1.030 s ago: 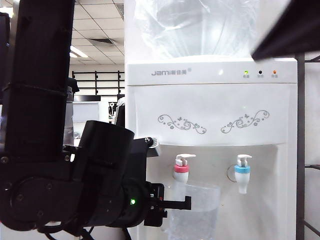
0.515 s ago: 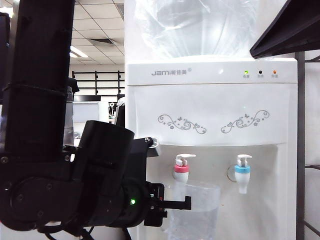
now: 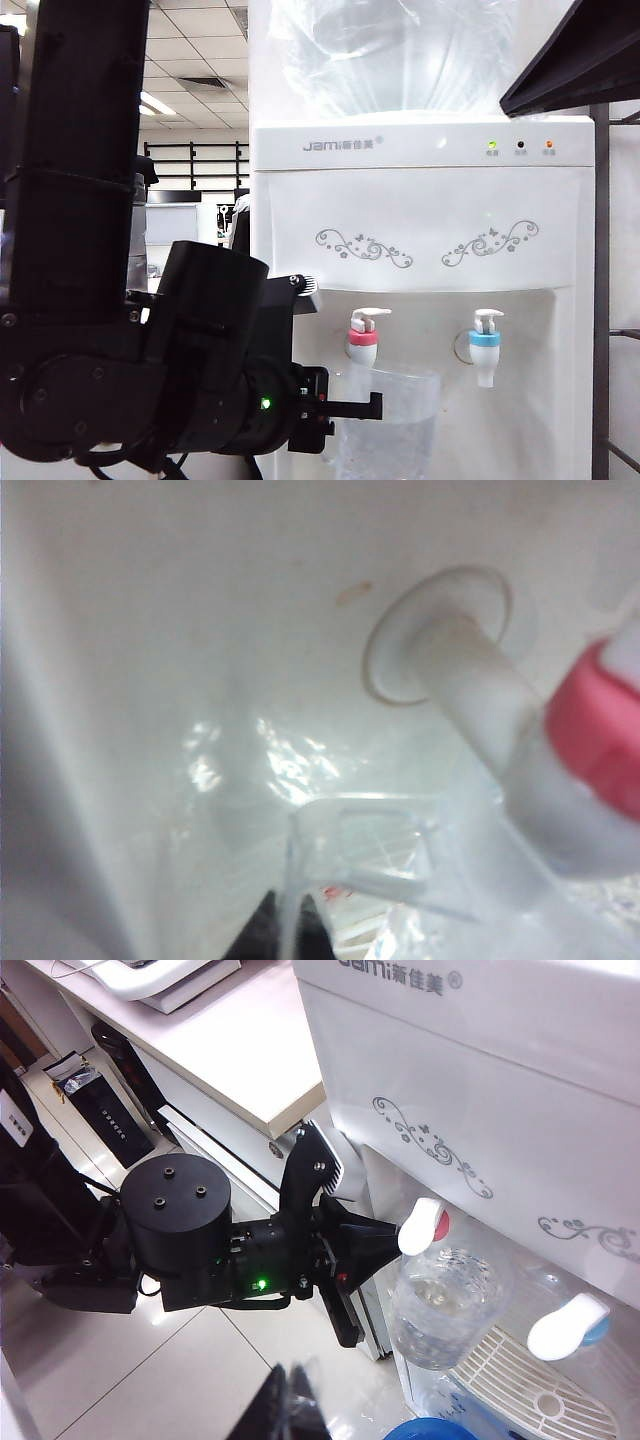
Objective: Pick up the plastic mug from the left desk, go to the hot water outlet of the water dispenser, press the vertical switch to get some water, then put the mug back on the desk.
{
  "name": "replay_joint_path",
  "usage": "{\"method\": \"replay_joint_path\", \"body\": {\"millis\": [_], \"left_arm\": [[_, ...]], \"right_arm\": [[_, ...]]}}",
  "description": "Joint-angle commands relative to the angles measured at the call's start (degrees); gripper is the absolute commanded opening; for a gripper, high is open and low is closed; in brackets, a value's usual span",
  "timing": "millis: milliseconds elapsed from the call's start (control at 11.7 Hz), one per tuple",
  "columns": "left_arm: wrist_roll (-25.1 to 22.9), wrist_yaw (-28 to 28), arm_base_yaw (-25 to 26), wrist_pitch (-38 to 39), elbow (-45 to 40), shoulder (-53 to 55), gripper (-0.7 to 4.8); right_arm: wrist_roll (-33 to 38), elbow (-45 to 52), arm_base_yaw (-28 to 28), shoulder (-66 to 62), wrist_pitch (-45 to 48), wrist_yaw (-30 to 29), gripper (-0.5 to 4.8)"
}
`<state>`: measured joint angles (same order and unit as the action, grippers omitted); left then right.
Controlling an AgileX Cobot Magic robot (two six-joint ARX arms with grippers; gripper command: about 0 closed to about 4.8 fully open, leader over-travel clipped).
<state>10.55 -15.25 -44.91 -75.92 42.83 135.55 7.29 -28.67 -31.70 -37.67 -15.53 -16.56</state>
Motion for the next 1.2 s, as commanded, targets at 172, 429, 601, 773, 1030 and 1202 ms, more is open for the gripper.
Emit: {"method": "replay_joint_path", "body": {"millis": [172,429,601,773,1030,1202], "left_arm": [[0.4,1.2,-0.1,-5.7,1.0,-1.3,-0.05],[-1.0,4.8,-0.1,-6.1,0.9,-1.3,-0.05],[-1.0,5.4,-0.5,-6.7,0.9,-1.3,-0.05],[-1.1,5.2,-1.0,-6.7,0.1,-1.3,-0.05],[-1.0,5.2,-1.8,-7.2,-1.6,-1.3,-0.05],[-0.7,5.4,-2.3,-7.3,-2.5,-1.3,-0.05]], "right_arm": [[0.2,-0.2,0.0,0.1,0.8,-0.1,-0.06],[0.2,-0.2,0.0,0.1,0.8,-0.1,-0.06],[0.2,-0.2,0.0,0.1,0.8,-0.1,-0.06],[0.2,-0.2,0.0,0.1,0.8,-0.1,-0.06],[0.2,-0.2,0.0,0.1,0.8,-0.1,-0.06],[0.2,-0.2,0.0,0.1,0.8,-0.1,-0.06]]}}
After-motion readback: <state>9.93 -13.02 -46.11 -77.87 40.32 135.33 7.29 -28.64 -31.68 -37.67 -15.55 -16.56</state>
